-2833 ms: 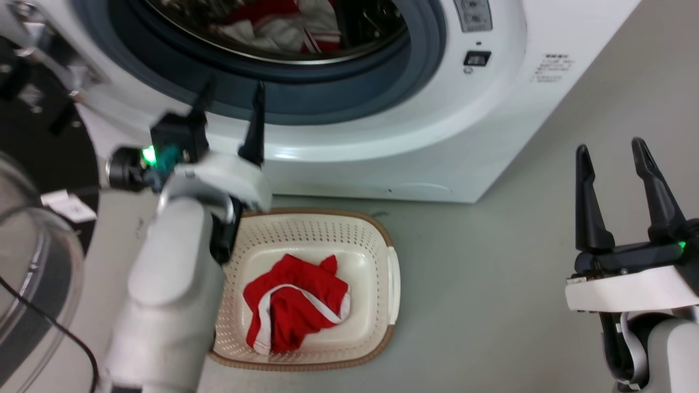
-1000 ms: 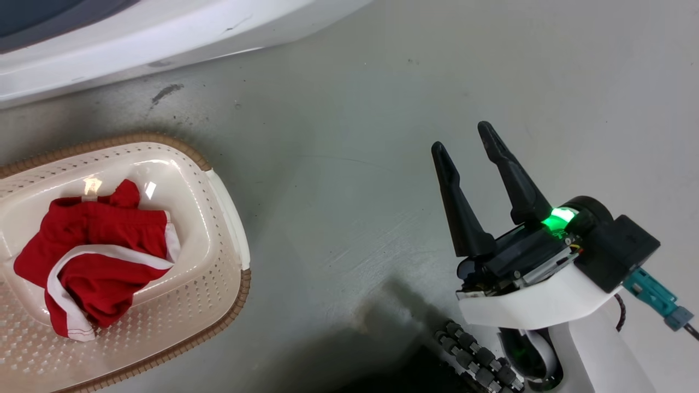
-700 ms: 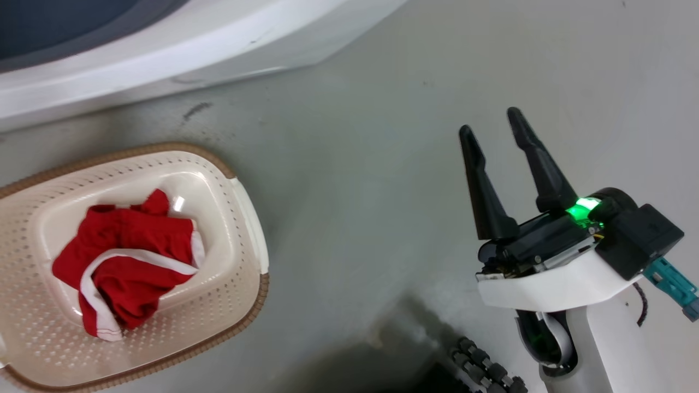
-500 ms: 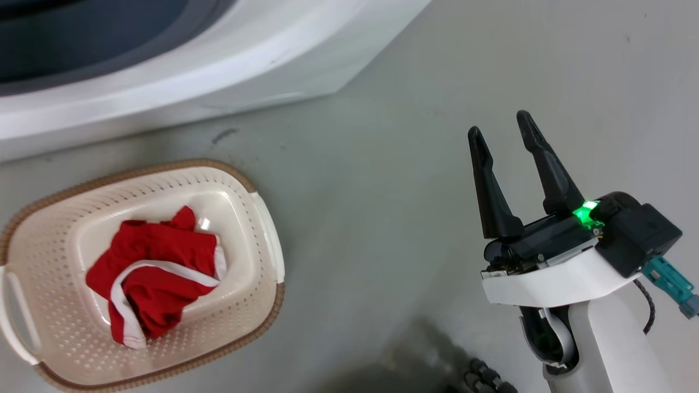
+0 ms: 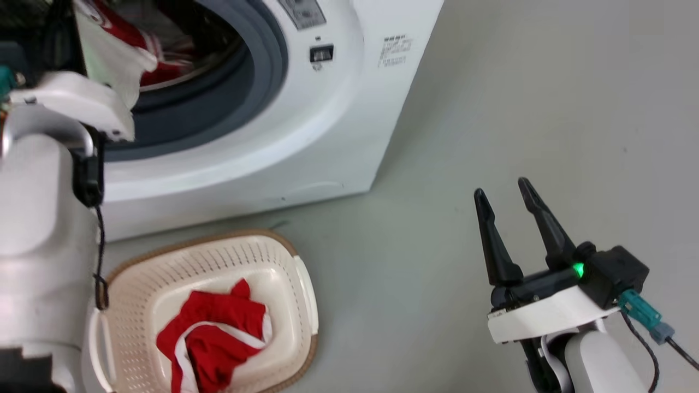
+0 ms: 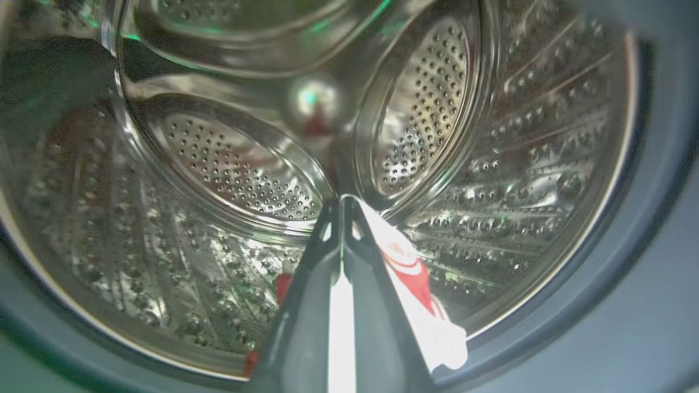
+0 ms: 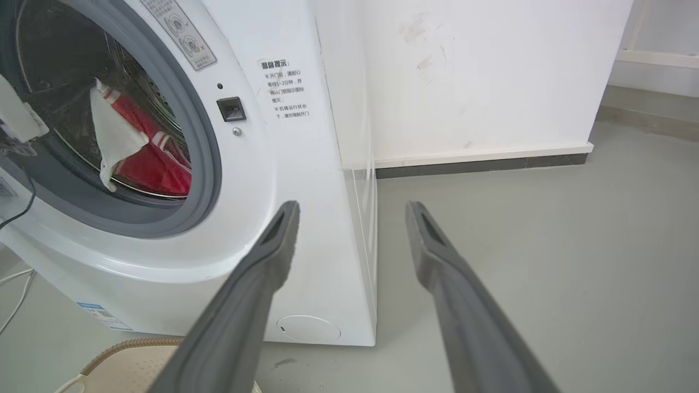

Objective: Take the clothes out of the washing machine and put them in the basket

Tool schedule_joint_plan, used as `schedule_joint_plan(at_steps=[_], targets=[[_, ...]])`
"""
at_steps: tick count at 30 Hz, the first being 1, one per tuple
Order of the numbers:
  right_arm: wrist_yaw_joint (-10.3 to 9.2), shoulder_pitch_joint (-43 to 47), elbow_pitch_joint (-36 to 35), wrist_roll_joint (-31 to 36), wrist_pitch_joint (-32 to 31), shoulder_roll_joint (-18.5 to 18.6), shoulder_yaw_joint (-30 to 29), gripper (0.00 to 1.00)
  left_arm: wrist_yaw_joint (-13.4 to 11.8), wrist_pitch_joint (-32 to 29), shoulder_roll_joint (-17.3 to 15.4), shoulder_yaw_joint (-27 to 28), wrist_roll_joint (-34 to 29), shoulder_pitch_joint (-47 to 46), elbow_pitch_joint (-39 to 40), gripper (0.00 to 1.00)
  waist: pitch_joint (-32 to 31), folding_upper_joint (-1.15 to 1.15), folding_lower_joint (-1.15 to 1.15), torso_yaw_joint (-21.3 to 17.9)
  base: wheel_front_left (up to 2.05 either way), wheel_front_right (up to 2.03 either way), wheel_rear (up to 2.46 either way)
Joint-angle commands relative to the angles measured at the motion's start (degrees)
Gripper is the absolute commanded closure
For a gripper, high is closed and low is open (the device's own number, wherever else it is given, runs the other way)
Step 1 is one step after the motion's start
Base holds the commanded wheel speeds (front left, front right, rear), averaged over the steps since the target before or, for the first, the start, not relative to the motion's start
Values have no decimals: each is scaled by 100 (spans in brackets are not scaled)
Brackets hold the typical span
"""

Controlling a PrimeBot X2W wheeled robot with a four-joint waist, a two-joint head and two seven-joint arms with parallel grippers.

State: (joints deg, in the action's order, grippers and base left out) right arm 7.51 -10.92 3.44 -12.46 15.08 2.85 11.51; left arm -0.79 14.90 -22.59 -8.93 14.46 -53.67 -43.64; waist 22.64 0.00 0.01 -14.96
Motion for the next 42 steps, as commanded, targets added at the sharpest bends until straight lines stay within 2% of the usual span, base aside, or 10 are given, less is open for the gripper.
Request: schedule_joint_plan(at_steps=[1, 9, 16, 22, 29, 36, 42], targets=[[-3, 116, 49, 23, 11, 4, -26, 0, -36, 38, 54, 71, 56, 299, 270, 100, -580, 0, -1, 208, 0, 0, 0], [-3, 455, 157, 122, -56, 3, -218, 0, -151, 29, 416, 343, 68, 1876, 2020, 100, -1384, 0, -1, 442, 0, 0, 0], [-3, 697, 30, 171, -193, 2, -431, 0, -241, 7, 537, 328, 52, 2702, 3439, 100, -1792, 0, -1, 682, 0, 0, 0], [-3, 825, -125, 224, -293, 1, -582, 0, -341, -189, 536, 280, 51, 3025, 4785, 100, -1916, 0, -1, 935, 0, 0, 0], [-3, 875, -259, 202, -362, 1, -585, 0, -376, -285, 459, 258, 1, 2908, 6044, 100, -1896, 0, -1, 1181, 0, 0, 0], [-3, 855, -323, 167, -381, 1, -545, 0, -475, -533, 454, 169, -5, 3290, 6621, 100, -1759, 0, -1, 1306, 0, 0, 0], [-3, 741, -390, 185, -384, 1, -498, 0, -641, -538, 724, 14, 214, 4306, 6343, 100, -1517, 0, -1, 1302, 0, 0, 0]])
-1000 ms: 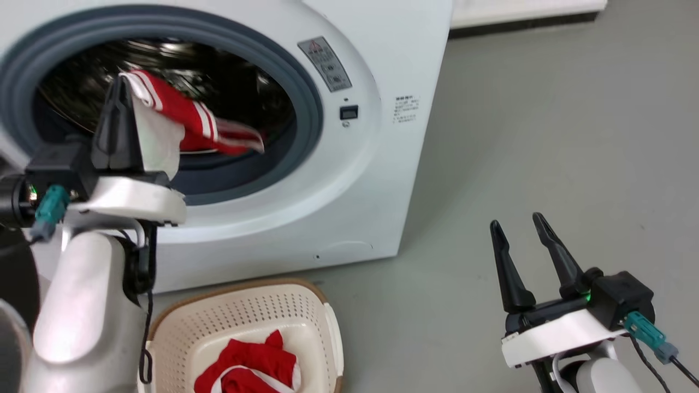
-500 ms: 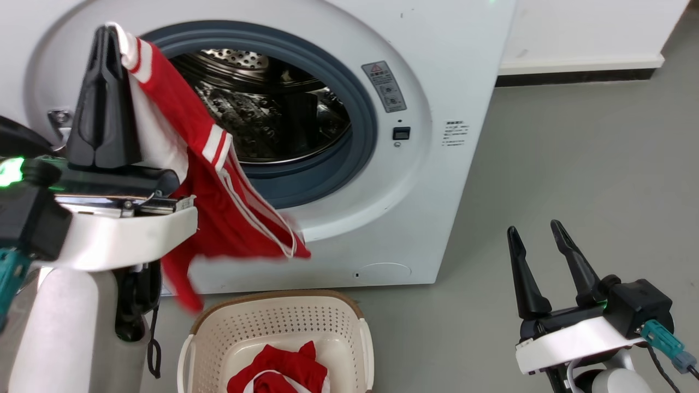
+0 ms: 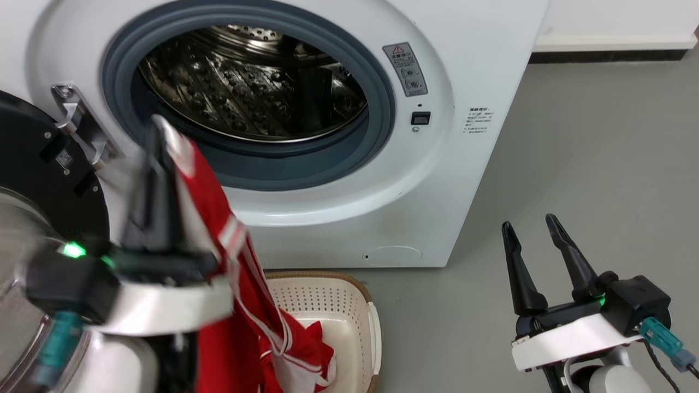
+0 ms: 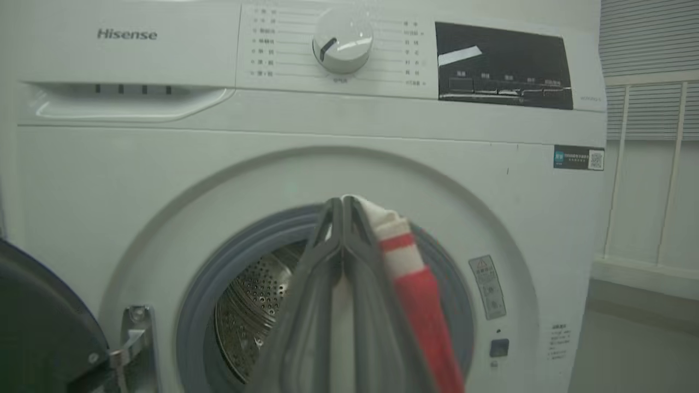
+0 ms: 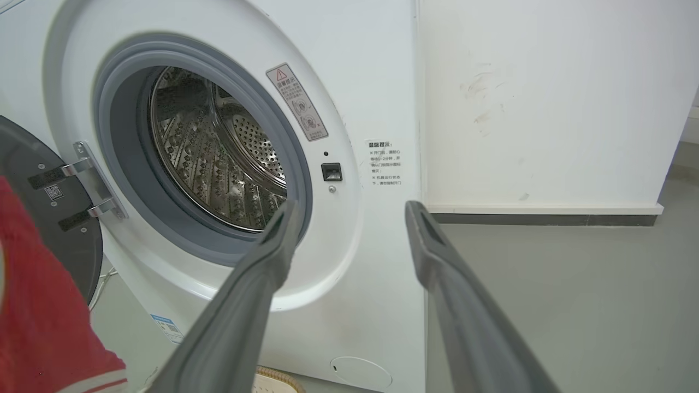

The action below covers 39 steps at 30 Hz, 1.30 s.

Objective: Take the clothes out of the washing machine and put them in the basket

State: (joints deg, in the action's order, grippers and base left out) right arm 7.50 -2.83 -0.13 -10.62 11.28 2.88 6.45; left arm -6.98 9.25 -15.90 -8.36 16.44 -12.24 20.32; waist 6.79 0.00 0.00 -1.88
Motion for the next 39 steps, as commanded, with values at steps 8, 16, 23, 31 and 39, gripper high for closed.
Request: schedule_joint_plan(at_steps=[8, 16, 23, 31, 39], targets=[[-2, -221, -90, 65, -14, -2, 10, 0, 4, 462, 665, -247, 473, 1128, -1591, 100, 475, 0, 0, 80, 0, 0, 0], [-2, -527, -260, 143, -84, -2, 112, 0, 544, 580, 931, -347, 684, 395, -4043, 100, 1235, 0, 0, 112, 0, 0, 0], [-2, -884, -391, 215, -86, -1, 170, 0, 864, 602, 1019, -362, 616, -662, -5934, 100, 2106, 0, 0, -44, 0, 0, 0], [-2, -1273, -545, 329, -81, -2, 268, 0, 1022, 594, 900, -94, 644, -1920, -7658, 100, 3221, 0, 0, -261, 0, 0, 0], [-2, -1484, -620, 378, -17, -3, 340, 0, 1003, 595, 803, 304, 911, -2552, -8659, 100, 3905, 0, 0, -376, 0, 0, 0]])
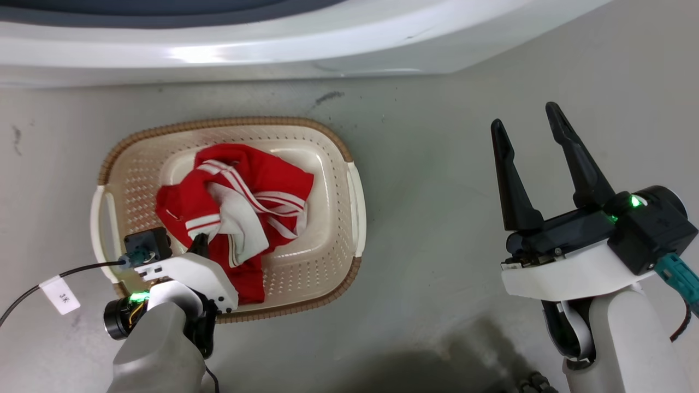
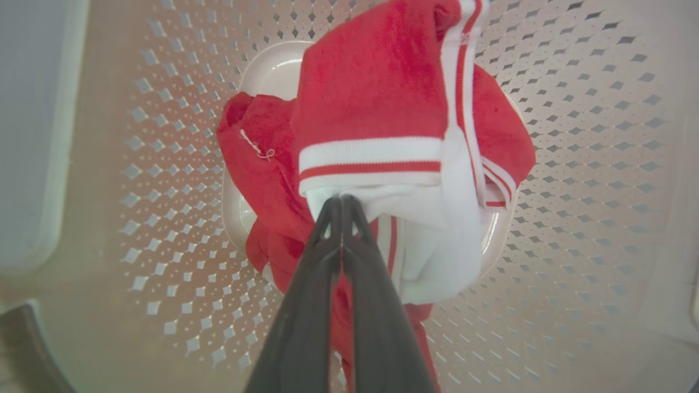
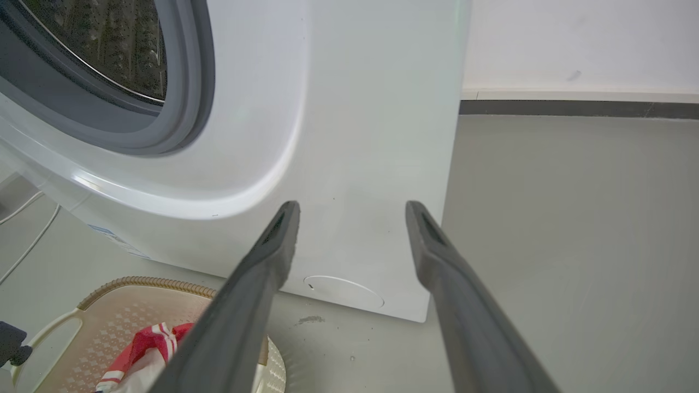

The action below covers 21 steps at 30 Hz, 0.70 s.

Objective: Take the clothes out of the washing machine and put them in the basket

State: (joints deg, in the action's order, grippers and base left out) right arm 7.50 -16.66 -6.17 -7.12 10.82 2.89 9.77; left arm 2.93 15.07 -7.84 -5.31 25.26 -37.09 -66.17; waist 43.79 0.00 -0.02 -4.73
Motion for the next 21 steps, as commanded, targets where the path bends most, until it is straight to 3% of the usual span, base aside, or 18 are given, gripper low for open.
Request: schedule_joint_plan(at_steps=[1, 2, 3, 4, 12, 21], targets=[[-2, -120, -8, 23, 43, -4, 9, 0, 49, 13, -10, 30, 61, -129, -110, 100, 239, 0, 2, -92, 0, 0, 0], [-2, -124, 12, 26, 43, -4, 2, 0, 78, 13, -17, 115, 137, -191, -133, 100, 255, 0, 2, -88, 0, 0, 0], [-2, -119, 35, 30, 53, -4, -2, 0, 87, 13, -30, 169, 162, -222, -169, 70, 256, 0, 2, -81, 0, 0, 0], [-2, -106, 61, 32, 61, -4, -23, 0, 94, 13, -46, 193, 173, -228, -178, 0, 235, 0, 2, -64, 0, 0, 0], [-2, 34, 566, -31, 193, -3, -106, 0, 19, 14, -59, 524, 3, 384, 441, 0, -855, 0, 2, 40, 0, 0, 0], [-3, 427, 980, -115, 248, -2, -416, 0, 53, 14, 112, 818, -645, 1272, 1815, 0, -2303, 0, 2, 83, 0, 0, 0]])
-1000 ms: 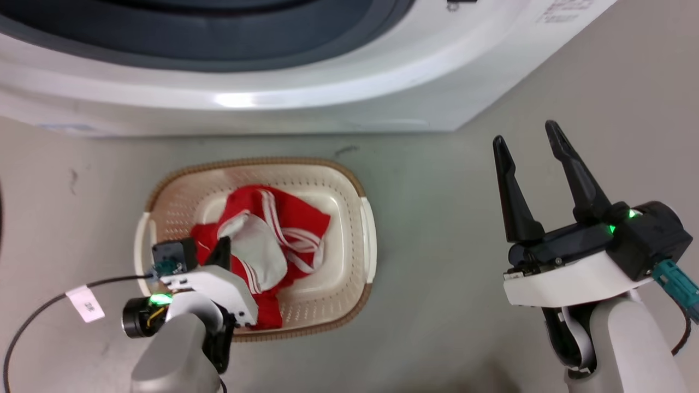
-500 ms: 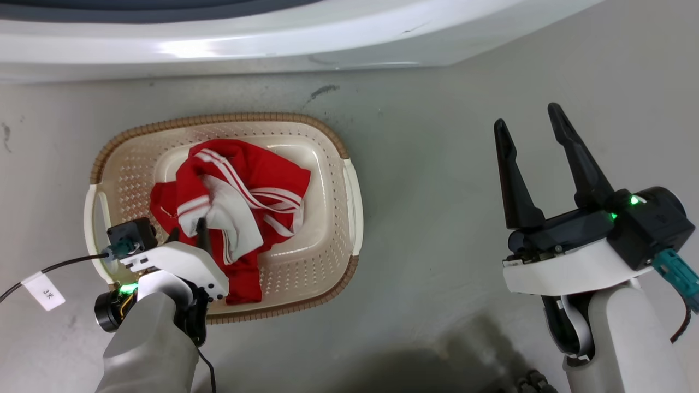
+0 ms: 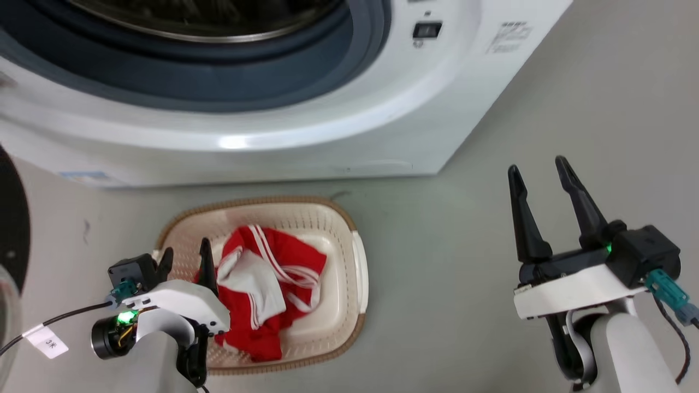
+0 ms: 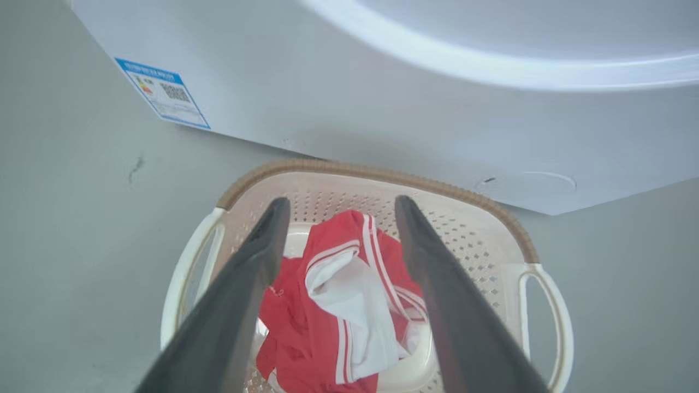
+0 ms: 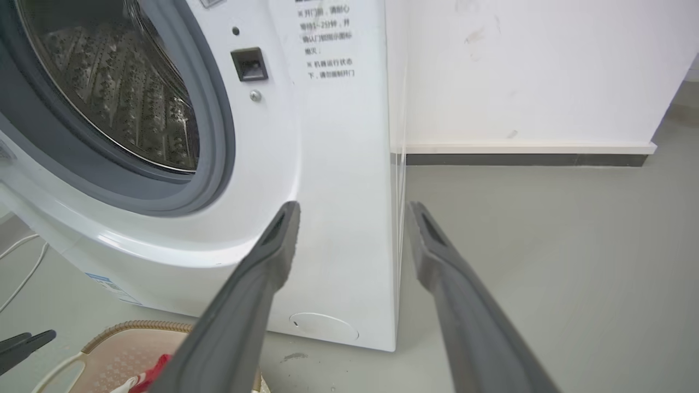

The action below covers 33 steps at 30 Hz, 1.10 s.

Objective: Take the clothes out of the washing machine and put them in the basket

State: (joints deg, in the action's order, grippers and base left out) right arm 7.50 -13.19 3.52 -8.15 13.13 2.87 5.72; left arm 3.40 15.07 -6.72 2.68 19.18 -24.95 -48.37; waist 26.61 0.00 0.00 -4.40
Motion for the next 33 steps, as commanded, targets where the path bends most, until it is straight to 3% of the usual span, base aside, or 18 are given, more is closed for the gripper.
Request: schedule_joint_plan(at_steps=[1, 10, 18, 24, 33], targets=[[-2, 131, 37, -1, 5, -1, -33, 0, 19, 14, 33, 36, -145, 132, 239, 0, -705, 0, 0, 60, 0, 0, 0], [-2, 598, 3, 132, -98, -1, -386, 0, 16, 14, 274, 32, -825, 680, 1868, 0, -1487, 0, 0, 164, 0, 0, 0], [-2, 963, -186, 256, -248, -1, -561, 0, -62, 14, 200, -96, -1402, 1155, 3261, 0, -1967, 0, 0, 205, 0, 0, 0], [-3, 1285, -307, 344, -373, 0, -620, 0, -222, 8, 110, -197, -1705, 1778, 3872, 0, -2306, 0, 0, 262, 0, 0, 0], [-2, 1721, -491, 312, -569, -1, -612, 0, -262, -215, 107, -154, -1535, 2558, 4252, 0, -2602, 0, 0, 257, 0, 0, 0]])
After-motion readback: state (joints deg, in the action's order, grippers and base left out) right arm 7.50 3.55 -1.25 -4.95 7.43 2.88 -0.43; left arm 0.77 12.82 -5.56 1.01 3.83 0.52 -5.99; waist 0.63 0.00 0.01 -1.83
